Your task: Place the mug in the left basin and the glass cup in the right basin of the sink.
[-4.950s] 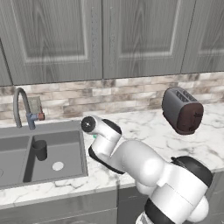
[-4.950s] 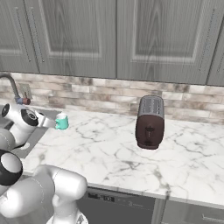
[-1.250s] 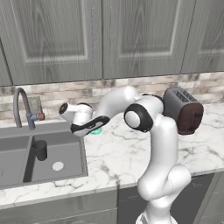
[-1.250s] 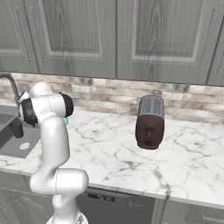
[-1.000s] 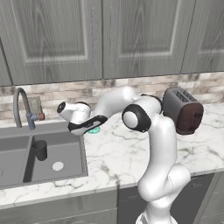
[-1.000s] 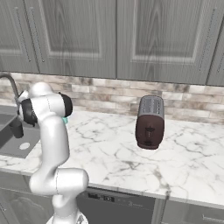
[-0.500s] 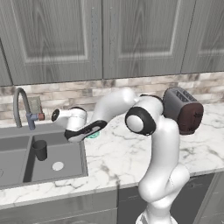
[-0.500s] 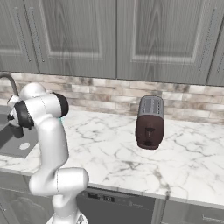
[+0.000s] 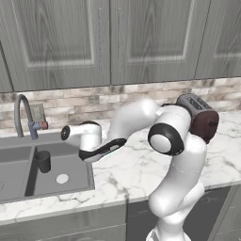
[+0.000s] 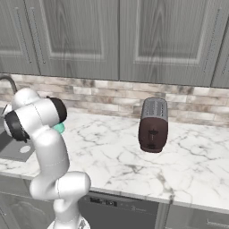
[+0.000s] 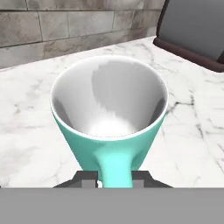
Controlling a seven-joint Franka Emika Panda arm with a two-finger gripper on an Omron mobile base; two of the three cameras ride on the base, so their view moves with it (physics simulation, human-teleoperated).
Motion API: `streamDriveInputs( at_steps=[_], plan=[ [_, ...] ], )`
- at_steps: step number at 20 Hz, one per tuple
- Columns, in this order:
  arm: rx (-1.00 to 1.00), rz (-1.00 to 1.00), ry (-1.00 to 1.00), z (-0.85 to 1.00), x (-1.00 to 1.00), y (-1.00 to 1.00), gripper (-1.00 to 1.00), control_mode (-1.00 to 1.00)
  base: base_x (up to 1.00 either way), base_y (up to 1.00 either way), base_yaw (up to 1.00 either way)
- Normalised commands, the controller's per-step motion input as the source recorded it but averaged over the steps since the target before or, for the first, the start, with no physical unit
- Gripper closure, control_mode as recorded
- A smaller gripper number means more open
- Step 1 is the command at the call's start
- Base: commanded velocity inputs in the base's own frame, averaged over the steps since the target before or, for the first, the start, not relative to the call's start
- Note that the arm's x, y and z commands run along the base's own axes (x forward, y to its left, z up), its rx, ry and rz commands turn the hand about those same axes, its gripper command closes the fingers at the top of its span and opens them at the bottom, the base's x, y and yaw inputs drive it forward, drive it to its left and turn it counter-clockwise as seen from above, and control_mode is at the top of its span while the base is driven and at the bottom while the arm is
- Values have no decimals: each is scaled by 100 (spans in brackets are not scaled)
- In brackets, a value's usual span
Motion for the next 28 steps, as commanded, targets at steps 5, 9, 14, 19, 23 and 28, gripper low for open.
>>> streamDriveInputs(
  at_steps=[5,9,14,19,23,28],
  plan=[
    [5,4,-6,41,-20,-19,100,-100,0,0,0],
    [8,12,0,26,-13,-11,100,-100,0,0,0],
    [6,13,0,21,-16,-11,100,-100,0,0,0],
    [2,13,0,10,-24,-10,100,-100,0,0,0],
    [0,11,0,4,-22,-14,100,-100,0,0,0],
    [0,12,0,11,-23,-16,100,-100,0,0,0]
  ],
)
